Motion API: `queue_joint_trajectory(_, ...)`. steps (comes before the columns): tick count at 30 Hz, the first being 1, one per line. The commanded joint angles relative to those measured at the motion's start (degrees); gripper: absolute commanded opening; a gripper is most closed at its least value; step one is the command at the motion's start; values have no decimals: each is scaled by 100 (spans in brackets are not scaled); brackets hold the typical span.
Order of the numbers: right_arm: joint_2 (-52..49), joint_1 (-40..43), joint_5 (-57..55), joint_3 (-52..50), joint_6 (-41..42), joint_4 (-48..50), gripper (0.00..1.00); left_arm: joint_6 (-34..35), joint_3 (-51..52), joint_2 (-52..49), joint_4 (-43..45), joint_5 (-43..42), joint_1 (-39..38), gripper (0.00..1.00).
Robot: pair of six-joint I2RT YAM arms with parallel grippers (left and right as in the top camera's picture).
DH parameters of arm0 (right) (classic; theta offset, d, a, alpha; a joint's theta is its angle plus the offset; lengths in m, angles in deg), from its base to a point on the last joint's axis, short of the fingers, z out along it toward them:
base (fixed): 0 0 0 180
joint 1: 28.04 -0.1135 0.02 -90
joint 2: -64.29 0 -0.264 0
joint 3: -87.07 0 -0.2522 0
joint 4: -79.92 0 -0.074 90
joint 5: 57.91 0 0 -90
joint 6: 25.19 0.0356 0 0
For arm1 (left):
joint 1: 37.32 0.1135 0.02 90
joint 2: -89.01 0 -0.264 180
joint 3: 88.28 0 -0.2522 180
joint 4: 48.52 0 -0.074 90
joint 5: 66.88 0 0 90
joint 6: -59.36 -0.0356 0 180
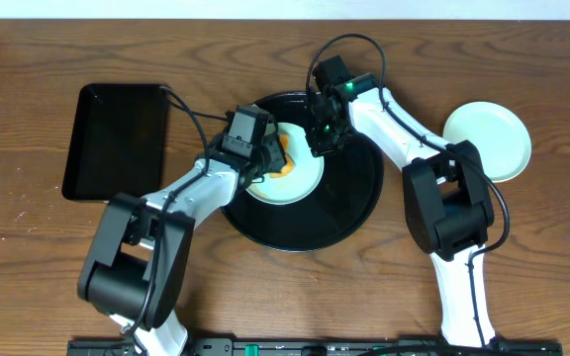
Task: Clean dirty plates on tray and stack at the side
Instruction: 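Keep scrubbing the white plate's sauce streak with the left-held sponge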
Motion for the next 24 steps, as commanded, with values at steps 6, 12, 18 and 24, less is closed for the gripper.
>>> queue_joint_trajectory(6,-363,-116,-57,-162,-118,-35,1,-695,52,-26,-448,890,26,8)
queue_joint_trajectory(12,-363,-116,-57,-166,-118,-26,1,-1132,52,-22,-1552,3101,31,8)
queue_joint_trajectory(18,-363,-116,-57,-166,-116,-24,1,-1248,39,310,-1703,3816,28,7)
queue_joint_trajectory(24,-363,-116,-57,-166,-116,-24,1,-1226,39,1209,-1532,3755,13,8)
